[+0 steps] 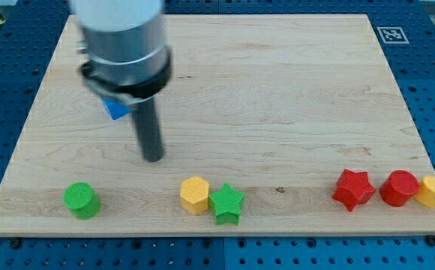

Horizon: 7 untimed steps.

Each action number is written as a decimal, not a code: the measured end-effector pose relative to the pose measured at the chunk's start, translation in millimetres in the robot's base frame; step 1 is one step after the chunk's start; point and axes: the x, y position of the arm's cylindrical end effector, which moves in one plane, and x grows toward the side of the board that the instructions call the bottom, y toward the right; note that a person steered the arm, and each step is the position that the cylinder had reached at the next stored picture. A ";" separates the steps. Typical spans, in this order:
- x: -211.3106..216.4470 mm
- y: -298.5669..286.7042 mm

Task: Place the yellow hexagon above the green star

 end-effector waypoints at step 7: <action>10.4 81.2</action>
